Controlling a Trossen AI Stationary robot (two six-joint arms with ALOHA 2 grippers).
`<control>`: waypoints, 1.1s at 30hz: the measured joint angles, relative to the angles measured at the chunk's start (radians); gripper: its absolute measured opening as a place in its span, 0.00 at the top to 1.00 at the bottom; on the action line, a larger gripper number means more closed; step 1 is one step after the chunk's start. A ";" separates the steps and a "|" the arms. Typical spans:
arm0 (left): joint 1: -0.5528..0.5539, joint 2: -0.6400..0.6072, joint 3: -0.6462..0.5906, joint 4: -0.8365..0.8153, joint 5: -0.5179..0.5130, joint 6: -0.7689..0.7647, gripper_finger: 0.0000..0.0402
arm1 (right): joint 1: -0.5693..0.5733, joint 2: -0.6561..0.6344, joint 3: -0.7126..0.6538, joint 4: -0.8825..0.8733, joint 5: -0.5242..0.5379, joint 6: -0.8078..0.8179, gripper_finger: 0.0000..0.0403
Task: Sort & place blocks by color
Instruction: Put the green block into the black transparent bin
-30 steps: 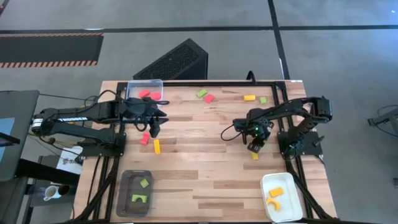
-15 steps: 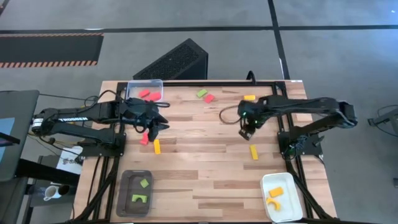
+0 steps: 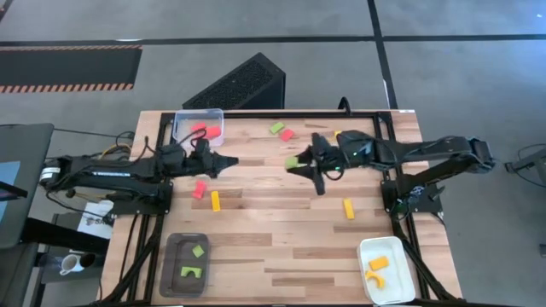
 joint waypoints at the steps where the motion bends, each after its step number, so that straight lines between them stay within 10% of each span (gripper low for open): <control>1: -0.001 0.021 0.000 0.006 0.000 -0.055 0.72 | 0.001 0.022 0.000 0.029 0.000 -0.034 0.64; 10: -0.008 0.173 0.009 0.210 -0.012 -0.195 0.70 | -0.011 0.188 -0.001 0.128 -0.001 -0.136 0.63; 33: -0.012 0.386 0.165 0.303 0.130 -0.196 0.27 | -0.020 0.325 0.107 0.125 -0.004 -0.178 0.64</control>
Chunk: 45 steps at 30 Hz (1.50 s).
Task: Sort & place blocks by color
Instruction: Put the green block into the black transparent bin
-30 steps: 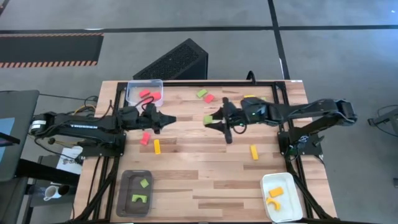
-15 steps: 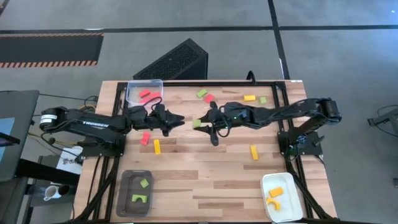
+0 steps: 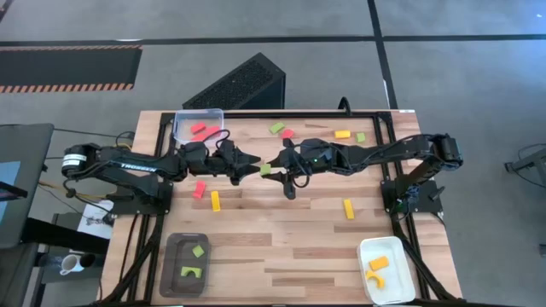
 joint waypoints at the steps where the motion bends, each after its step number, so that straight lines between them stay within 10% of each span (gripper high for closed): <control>1: -0.002 0.013 0.010 0.005 0.010 0.000 0.27 | -0.004 0.000 0.000 0.000 0.000 0.000 0.64; 21: -0.017 0.132 0.119 -0.019 0.087 0.052 0.31 | -0.008 0.000 0.000 -0.039 0.002 0.004 0.63; 45: -0.018 0.132 0.118 -0.034 0.087 0.076 0.75 | -0.010 -0.002 0.000 -0.042 -0.050 0.054 0.54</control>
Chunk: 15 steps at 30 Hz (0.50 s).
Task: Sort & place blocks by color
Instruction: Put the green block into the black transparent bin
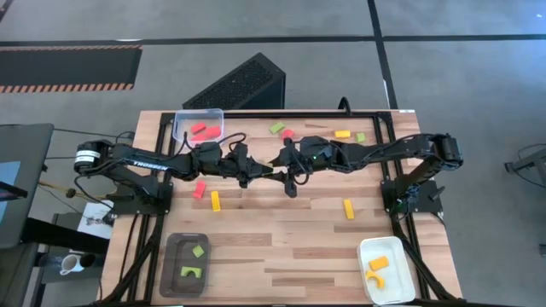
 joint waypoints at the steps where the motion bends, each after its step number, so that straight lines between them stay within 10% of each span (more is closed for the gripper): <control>1: 0.000 -0.001 0.000 0.004 0.000 0.001 0.76 | -0.001 0.001 0.000 -0.004 -0.001 0.014 0.52; 15: 0.093 -0.076 0.001 -0.131 0.145 0.161 0.75 | -0.030 -0.156 -0.002 -0.264 -0.006 0.033 0.39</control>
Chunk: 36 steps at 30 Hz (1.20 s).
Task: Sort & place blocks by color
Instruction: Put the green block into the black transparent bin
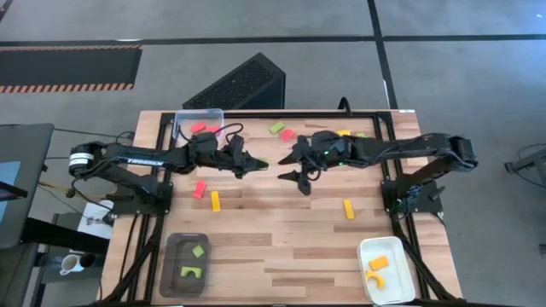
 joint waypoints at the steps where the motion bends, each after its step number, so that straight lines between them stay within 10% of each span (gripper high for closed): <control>1: 0.002 -0.024 0.000 -0.052 0.016 0.023 0.75 | -0.005 -0.022 0.000 -0.028 0.000 0.000 0.39; 18: -0.409 -0.325 0.098 -1.120 -0.095 0.327 0.75 | -0.110 -0.087 0.001 -0.134 0.006 -0.019 0.39; 36: -0.916 -0.158 0.107 -1.293 -0.016 0.261 0.74 | -0.126 0.046 0.000 -0.079 -0.021 -0.019 0.39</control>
